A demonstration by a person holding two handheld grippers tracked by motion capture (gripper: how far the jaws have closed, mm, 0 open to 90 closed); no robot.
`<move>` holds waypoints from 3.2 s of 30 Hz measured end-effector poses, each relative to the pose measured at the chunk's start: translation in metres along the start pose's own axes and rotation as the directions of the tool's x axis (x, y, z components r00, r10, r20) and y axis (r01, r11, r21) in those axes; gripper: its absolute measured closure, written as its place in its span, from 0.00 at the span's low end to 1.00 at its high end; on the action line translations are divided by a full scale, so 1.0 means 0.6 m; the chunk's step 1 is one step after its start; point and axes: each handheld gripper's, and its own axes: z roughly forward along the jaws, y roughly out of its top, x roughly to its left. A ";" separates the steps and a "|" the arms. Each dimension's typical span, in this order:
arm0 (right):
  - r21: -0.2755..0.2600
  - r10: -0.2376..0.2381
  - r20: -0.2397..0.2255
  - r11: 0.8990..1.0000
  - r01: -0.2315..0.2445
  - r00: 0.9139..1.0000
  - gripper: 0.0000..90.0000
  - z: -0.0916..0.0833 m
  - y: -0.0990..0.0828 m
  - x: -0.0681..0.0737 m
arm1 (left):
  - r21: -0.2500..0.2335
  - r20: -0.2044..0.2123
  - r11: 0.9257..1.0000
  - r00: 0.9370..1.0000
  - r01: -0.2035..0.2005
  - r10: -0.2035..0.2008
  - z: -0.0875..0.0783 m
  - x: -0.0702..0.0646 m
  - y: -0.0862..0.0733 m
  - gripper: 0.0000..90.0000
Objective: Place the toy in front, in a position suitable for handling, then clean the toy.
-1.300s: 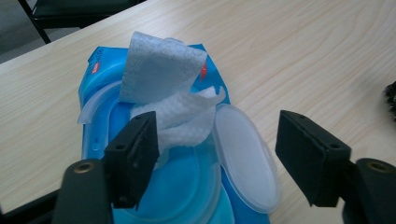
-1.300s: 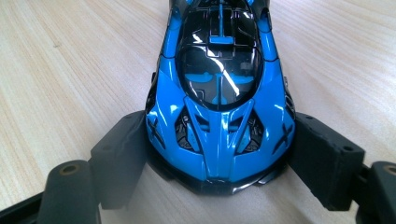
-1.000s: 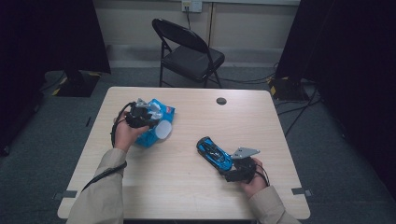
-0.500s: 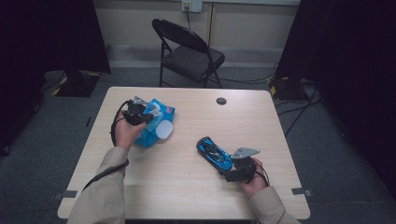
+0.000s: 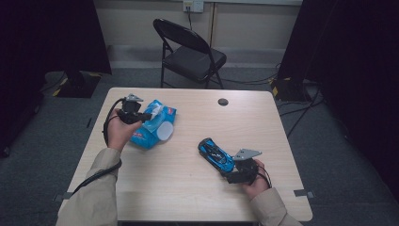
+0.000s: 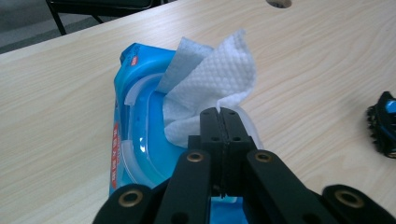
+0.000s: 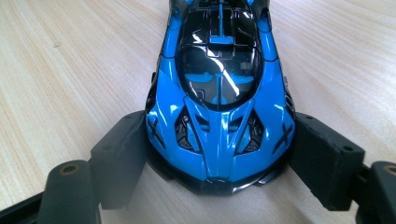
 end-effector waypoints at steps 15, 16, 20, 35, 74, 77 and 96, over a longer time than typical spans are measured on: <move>0.000 0.002 0.001 1.000 -0.002 1.000 0.26 0.000 0.000 0.000 | -0.055 0.085 0.998 0.996 -0.002 0.007 -0.058 -0.044 0.054 1.00; 0.000 0.004 0.002 1.000 -0.004 1.000 0.26 0.000 0.000 0.000 | -0.057 0.088 0.998 0.996 -0.006 0.011 -0.063 -0.049 0.059 1.00; 0.000 0.004 0.002 1.000 -0.004 1.000 0.26 0.000 0.000 0.001 | -0.062 0.094 0.998 0.995 -0.016 0.021 -0.075 -0.057 0.068 1.00; -0.001 0.006 0.006 1.000 -0.006 1.000 0.26 0.000 0.000 0.001 | -0.085 0.107 0.996 0.994 -0.006 0.015 -0.120 -0.061 0.088 1.00; -0.001 0.016 0.016 1.000 -0.016 1.000 0.26 -0.001 -0.001 0.004 | -0.131 0.249 0.989 0.963 -0.068 0.100 -0.154 -0.139 0.104 1.00; -0.001 0.016 0.016 1.000 -0.016 1.000 0.26 -0.001 -0.001 0.004 | -0.126 0.266 0.989 0.957 -0.081 0.112 -0.149 -0.150 0.094 1.00; -0.001 0.015 0.016 1.000 -0.015 1.000 0.26 -0.001 -0.001 0.004 | 0.061 0.318 0.997 0.948 -0.050 0.028 -0.003 -0.176 -0.036 1.00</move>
